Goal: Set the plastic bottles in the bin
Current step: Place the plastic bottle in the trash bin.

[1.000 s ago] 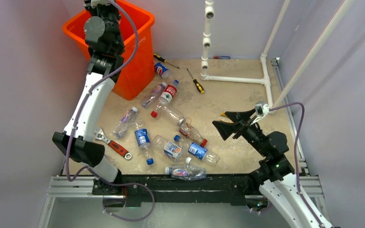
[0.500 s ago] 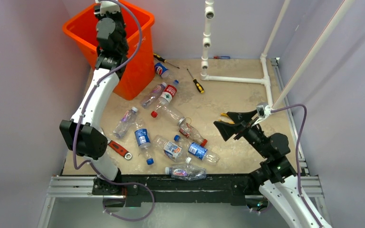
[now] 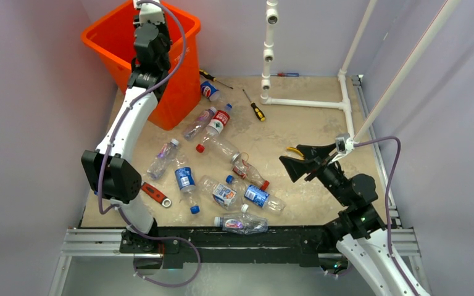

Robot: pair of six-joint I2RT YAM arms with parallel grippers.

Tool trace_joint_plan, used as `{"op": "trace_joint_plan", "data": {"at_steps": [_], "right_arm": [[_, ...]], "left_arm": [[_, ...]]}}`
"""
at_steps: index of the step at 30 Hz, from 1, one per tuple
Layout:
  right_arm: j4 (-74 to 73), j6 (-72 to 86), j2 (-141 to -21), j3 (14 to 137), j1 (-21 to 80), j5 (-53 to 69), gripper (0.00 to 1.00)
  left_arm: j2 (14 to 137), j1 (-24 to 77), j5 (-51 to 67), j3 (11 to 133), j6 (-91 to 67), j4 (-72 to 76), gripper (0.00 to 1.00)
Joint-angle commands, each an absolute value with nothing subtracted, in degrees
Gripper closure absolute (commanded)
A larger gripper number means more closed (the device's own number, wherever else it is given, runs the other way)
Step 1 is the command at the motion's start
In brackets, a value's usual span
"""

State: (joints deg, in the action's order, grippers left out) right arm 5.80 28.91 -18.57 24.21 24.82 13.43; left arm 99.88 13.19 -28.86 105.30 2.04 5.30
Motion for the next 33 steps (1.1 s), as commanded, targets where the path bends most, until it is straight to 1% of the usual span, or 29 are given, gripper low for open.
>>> {"op": "trace_joint_plan", "data": {"at_steps": [1,11,12,14,18,22,24,25,29,33], "right_arm": [[6.1,28.2,-18.4,25.1,25.1,12.1,0.02],[5.6,28.0,-18.3,25.1,25.1,11.9,0.02],[5.6,28.0,-18.3,25.1,25.1,11.8,0.02],[5.6,28.0,-18.3,25.1,25.1,11.8,0.02],[5.5,28.0,-18.3,25.1,25.1,11.7,0.02],[5.6,27.8,-18.1,25.1,25.1,11.7,0.02],[5.6,27.8,-18.2,25.0,25.1,11.7,0.02],[5.7,27.8,-18.4,25.1,25.1,11.7,0.02],[5.8,27.7,-18.8,25.2,25.1,11.4,0.03],[6.0,27.7,-19.1,25.1,25.1,11.3,0.02]], "left_arm": [[98.6,12.8,-27.2,106.5,0.7,6.5,1.0],[97.6,12.8,-26.6,104.9,0.7,7.3,1.0],[97.5,12.8,-26.4,104.8,0.6,7.2,0.97],[97.2,12.8,-25.8,104.8,0.4,7.0,0.87],[96.5,12.8,-24.8,104.8,0.4,7.0,0.64],[95.3,12.8,-25.2,104.8,0.4,7.3,0.38],[94.4,12.8,-25.3,105.1,-0.5,7.1,0.3],[93.9,12.9,-25.0,105.4,-1.8,6.8,0.28],[92.1,13.0,-21.1,109.7,-6.3,0.9,0.27],[87.0,13.9,-15.5,108.7,-12.2,-4.9,0.26]]}}
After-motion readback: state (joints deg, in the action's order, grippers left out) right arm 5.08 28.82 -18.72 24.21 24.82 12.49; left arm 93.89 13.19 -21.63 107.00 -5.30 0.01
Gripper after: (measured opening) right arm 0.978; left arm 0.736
